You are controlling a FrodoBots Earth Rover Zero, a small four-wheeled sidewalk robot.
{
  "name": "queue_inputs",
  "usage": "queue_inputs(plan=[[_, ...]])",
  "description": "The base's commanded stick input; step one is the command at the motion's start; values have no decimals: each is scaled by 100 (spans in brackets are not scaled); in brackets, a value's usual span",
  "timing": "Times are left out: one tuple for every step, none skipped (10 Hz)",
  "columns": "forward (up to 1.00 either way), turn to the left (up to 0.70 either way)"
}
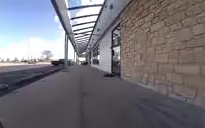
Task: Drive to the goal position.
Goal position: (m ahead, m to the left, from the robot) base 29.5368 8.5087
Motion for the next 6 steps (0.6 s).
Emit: queue_inputs(plan=[[85, 0], [85, 0], [85, 0], [85, 27], [85, 27], [85, 22]])
